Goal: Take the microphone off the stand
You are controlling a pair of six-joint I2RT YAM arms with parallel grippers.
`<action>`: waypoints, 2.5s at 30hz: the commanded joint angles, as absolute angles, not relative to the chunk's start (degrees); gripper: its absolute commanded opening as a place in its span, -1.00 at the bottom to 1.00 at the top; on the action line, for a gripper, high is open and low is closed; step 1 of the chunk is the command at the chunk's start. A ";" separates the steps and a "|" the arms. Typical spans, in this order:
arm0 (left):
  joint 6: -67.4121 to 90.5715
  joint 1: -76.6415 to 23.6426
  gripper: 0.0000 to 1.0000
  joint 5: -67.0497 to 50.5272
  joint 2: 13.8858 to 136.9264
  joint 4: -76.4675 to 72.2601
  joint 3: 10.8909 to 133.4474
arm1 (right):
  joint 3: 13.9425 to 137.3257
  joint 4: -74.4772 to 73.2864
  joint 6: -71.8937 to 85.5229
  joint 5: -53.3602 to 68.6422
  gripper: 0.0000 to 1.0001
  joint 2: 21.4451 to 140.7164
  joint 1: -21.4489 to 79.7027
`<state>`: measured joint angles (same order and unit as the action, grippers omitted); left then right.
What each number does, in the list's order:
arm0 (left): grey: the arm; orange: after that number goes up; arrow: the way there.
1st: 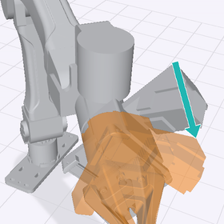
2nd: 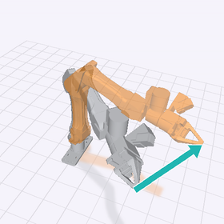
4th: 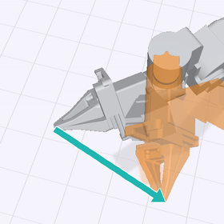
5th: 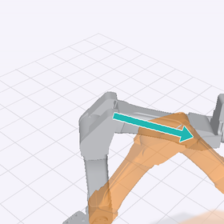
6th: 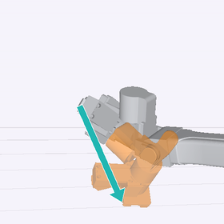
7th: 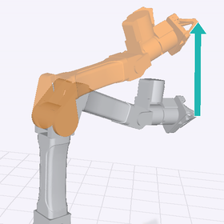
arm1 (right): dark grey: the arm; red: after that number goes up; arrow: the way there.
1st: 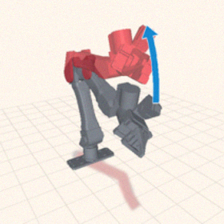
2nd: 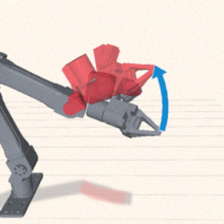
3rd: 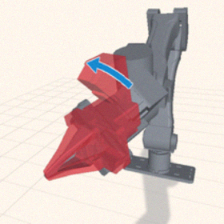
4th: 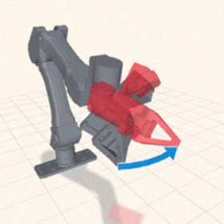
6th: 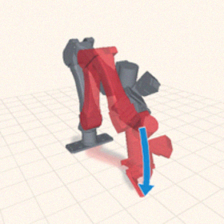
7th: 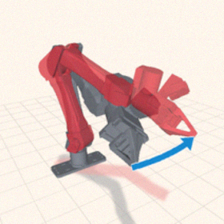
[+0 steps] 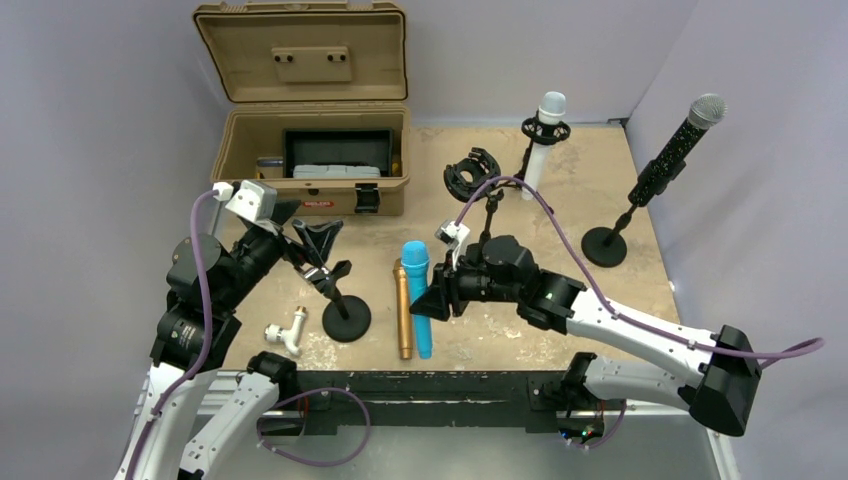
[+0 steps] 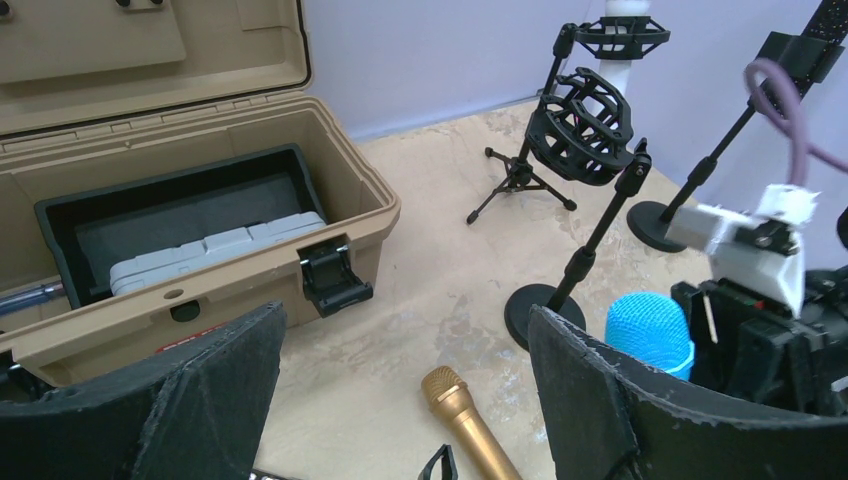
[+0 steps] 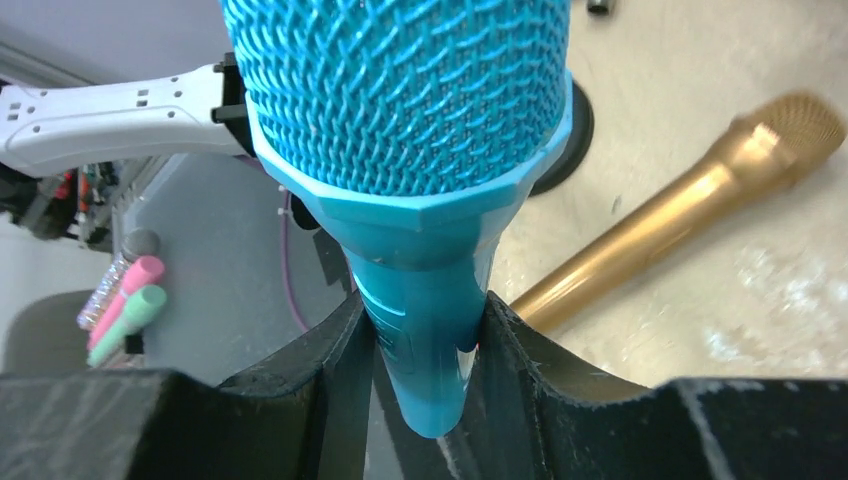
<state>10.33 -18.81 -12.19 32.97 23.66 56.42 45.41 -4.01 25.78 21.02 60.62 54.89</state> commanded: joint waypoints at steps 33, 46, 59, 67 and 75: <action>10.28 -18.42 0.76 -12.64 32.83 22.32 57.19 | 30.73 24.80 55.27 -7.05 -0.61 83.67 56.59; 10.28 -18.39 0.76 -12.90 33.13 22.41 57.26 | 27.83 24.77 56.96 -9.18 -0.04 82.42 56.87; 10.37 -18.43 0.76 -13.09 33.40 22.37 57.28 | 26.89 24.08 54.43 -8.44 0.17 76.85 57.05; 10.55 -18.46 0.76 -13.65 33.62 22.26 57.25 | 25.84 14.49 46.89 -11.89 0.39 54.97 57.10; 10.64 -18.43 0.76 -13.78 33.75 22.23 57.22 | 30.32 1.79 42.89 -23.56 0.18 38.32 56.98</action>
<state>10.44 -18.76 -13.02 33.47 23.68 56.42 26.44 10.02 47.00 -14.26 41.19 56.95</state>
